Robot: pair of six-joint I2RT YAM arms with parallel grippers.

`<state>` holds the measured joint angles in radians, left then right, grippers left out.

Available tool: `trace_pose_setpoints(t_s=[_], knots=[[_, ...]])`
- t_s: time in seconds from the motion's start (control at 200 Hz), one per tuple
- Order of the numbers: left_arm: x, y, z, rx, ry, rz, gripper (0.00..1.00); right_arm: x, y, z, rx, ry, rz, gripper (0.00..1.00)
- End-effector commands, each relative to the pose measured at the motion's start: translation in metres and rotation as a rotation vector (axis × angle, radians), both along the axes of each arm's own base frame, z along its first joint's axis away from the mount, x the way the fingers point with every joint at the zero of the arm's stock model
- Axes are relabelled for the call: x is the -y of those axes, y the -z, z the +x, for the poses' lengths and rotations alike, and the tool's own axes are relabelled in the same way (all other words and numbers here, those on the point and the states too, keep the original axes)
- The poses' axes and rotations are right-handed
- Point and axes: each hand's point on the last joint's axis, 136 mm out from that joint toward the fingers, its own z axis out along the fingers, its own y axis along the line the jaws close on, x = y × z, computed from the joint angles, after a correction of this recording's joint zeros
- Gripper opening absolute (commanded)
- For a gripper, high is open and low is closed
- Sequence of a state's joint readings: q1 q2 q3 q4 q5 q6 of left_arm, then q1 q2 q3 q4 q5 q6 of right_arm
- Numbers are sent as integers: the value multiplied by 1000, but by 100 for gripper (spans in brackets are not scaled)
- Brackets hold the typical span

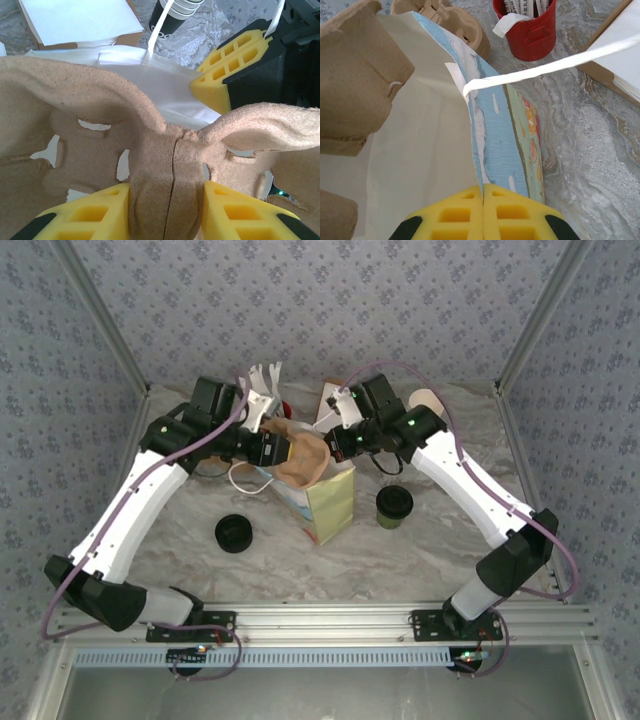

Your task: Pack the takeout coffee

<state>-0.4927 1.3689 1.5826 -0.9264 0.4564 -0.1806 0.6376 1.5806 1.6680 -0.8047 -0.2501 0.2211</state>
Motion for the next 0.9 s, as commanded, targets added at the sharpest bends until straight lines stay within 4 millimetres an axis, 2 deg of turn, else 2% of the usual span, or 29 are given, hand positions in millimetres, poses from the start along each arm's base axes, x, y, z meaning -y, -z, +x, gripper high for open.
trace_pose_setpoints(t_s=[0.0,0.145,0.45,0.635,0.894], knots=[[-3,-6,4,38,17,28,36,3,-10,-7,17,-4,19,3],[-2,-16,11,50,1,-12,36,2,-9,-10,21,-14,23,3],[-8,-17,26,50,-52,-15,37,1,-8,-15,25,-25,19,3],[0,-2,12,44,58,46,37,3,-13,-15,29,-10,29,3],[3,10,7,45,106,117,37,3,-22,-17,27,7,52,3]])
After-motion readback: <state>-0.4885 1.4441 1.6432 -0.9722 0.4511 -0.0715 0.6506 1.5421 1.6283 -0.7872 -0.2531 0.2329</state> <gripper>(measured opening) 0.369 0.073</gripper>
